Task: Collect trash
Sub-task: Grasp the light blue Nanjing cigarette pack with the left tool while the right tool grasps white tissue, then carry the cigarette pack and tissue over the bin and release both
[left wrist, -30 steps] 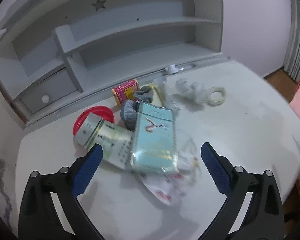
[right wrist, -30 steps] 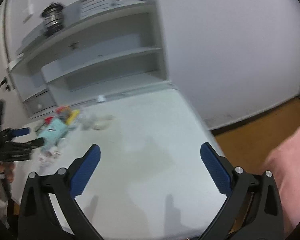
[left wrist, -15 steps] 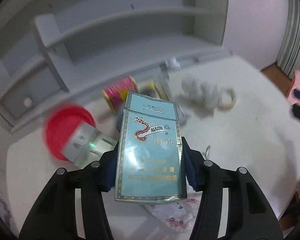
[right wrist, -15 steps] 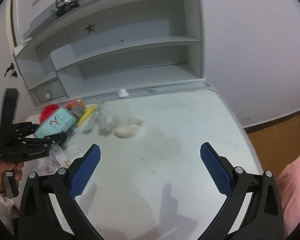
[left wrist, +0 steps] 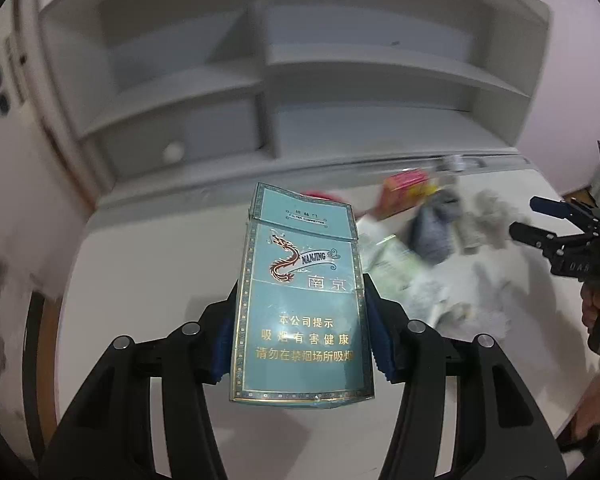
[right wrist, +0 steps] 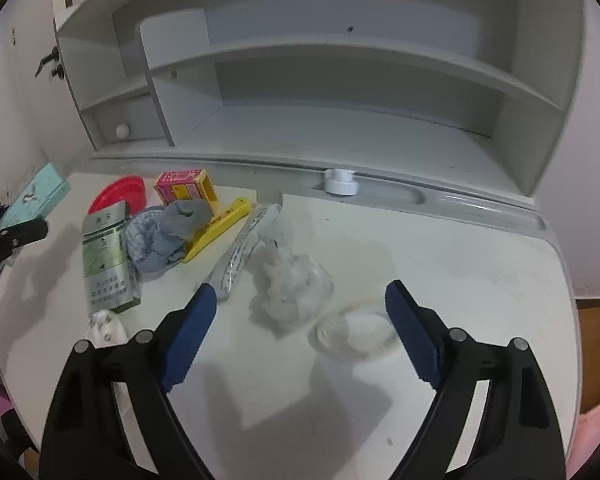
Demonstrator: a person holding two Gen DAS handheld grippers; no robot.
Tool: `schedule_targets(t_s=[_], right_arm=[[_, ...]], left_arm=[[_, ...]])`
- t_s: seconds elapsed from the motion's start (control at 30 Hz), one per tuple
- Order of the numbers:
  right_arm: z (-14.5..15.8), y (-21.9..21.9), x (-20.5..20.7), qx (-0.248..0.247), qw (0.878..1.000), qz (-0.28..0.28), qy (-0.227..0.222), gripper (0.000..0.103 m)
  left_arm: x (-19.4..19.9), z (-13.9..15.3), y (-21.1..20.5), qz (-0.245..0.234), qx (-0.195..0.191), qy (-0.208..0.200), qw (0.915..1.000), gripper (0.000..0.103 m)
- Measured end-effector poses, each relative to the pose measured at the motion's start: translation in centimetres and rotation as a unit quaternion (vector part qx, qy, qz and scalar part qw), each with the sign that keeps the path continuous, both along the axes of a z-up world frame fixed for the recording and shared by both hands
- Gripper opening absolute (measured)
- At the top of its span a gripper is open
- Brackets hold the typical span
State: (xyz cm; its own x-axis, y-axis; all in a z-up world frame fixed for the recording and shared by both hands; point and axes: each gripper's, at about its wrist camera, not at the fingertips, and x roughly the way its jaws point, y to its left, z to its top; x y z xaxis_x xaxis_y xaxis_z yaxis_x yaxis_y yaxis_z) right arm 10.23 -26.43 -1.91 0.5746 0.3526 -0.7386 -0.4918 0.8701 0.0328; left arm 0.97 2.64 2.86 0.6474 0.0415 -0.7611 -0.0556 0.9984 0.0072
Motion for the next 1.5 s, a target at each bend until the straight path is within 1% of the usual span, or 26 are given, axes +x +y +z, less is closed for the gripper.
schedule_targets(t_s=[0.07, 0.17, 0.2, 0.23, 0.37, 0.53, 0.63, 0.77, 0.83, 0.93, 1.03, 1.1, 1.17, 1.23, 1.27, 1.3, 1.33, 1.4, 1.43, 1.5], right_arm=[[-0.4, 0.9, 0.6, -0.009, 1.0, 0.007, 0.005, 0.077], [-1.3, 1.9, 1.3, -0.028, 0.999, 0.014, 0.017, 0.063], [-1.6, 2.1, 1.4, -0.034, 0.999, 0.014, 0.022, 0.05], [-1.8, 2.2, 1.5, -0.038, 0.999, 0.012, 0.025, 0.041], [-1.7, 1.8, 1.1, -0.025, 0.999, 0.008, 0.028, 0.04], [-0.7, 0.9, 0.4, -0.005, 1.0, 0.002, 0.023, 0.039], [0.0, 0.5, -0.1, 0.005, 1.0, 0.003, 0.018, 0.039], [-0.3, 0.2, -1.1, 0.011, 1.0, 0.008, 0.028, 0.039], [0.1, -0.4, -1.8, 0.02, 0.999, 0.008, 0.026, 0.039], [1.8, -2.1, -3.4, 0.041, 0.999, 0.0, 0.007, 0.039], [4.2, -5.4, -5.5, 0.059, 0.998, -0.014, -0.019, 0.039], [5.8, -8.7, -7.3, 0.067, 0.996, -0.033, -0.039, 0.039], [6.9, -12.3, -9.1, 0.075, 0.994, -0.057, -0.05, 0.039], [7.9, -16.8, -11.3, 0.084, 0.991, -0.091, -0.059, 0.039], [8.2, -20.0, -12.8, 0.09, 0.987, -0.12, -0.063, 0.039], [8.3, -22.1, -13.8, 0.095, 0.983, -0.141, -0.063, 0.039], [8.3, -24.4, -14.7, 0.101, 0.979, -0.163, -0.062, 0.039], [7.6, -30.1, -17.3, 0.124, 0.966, -0.222, -0.049, 0.039], [7.1, -32.4, -18.3, 0.136, 0.96, -0.243, -0.041, 0.039], [5.2, -37.5, -20.4, 0.157, 0.944, -0.29, -0.016, 0.039]], left_arm=[[-0.2, -0.4, 1.2, 0.01, -0.011, 0.005, 0.9999, 0.053], [-0.2, -0.8, 2.2, 0.015, -0.018, 0.004, 0.9997, 0.053], [-0.1, -0.8, 2.3, 0.015, -0.019, 0.004, 0.9997, 0.053], [0.0, -0.8, 2.3, 0.014, -0.019, 0.003, 0.9997, 0.053], [-0.1, -0.9, 2.3, 0.007, -0.024, 0.0, 0.9997, 0.053], [0.3, -0.8, 0.9, -0.011, -0.027, -0.005, 0.9996, 0.053], [0.1, -0.6, 0.0, -0.023, -0.032, -0.008, 0.9992, 0.053], [-0.2, -0.4, -1.8, -0.052, -0.045, -0.007, 0.9976, 0.053], [-0.4, 0.0, -3.4, -0.073, -0.041, -0.011, 0.9964, 0.053], [-0.7, 0.9, -6.7, -0.113, -0.036, -0.02, 0.9927, 0.053], [-1.0, 2.0, -10.7, -0.16, -0.032, -0.032, 0.9861, 0.053], [-1.3, 2.7, -14.1, -0.198, -0.028, -0.039, 0.979, 0.053], [-1.9, 3.4, -18.3, -0.244, -0.027, -0.048, 0.9683, 0.053], [-2.7, 3.9, -22.6, -0.296, -0.033, -0.054, 0.9532, 0.053], [-3.4, 4.1, -25.5, -0.332, -0.039, -0.055, 0.9407, 0.053], [-4.1, 4.3, -28.0, -0.362, -0.043, -0.055, 0.9297, 0.053], [-5.2, 4.3, -31.5, -0.403, -0.047, -0.053, 0.9124, 0.053], [-6.8, 3.9, -36.2, -0.457, -0.049, -0.047, 0.887, 0.053], [-7.9, 3.4, -39.0, -0.484, -0.044, -0.044, 0.8726, 0.053], [-10.4, 1.6, -44.8, -0.543, -0.036, -0.025, 0.8386, 0.053]])
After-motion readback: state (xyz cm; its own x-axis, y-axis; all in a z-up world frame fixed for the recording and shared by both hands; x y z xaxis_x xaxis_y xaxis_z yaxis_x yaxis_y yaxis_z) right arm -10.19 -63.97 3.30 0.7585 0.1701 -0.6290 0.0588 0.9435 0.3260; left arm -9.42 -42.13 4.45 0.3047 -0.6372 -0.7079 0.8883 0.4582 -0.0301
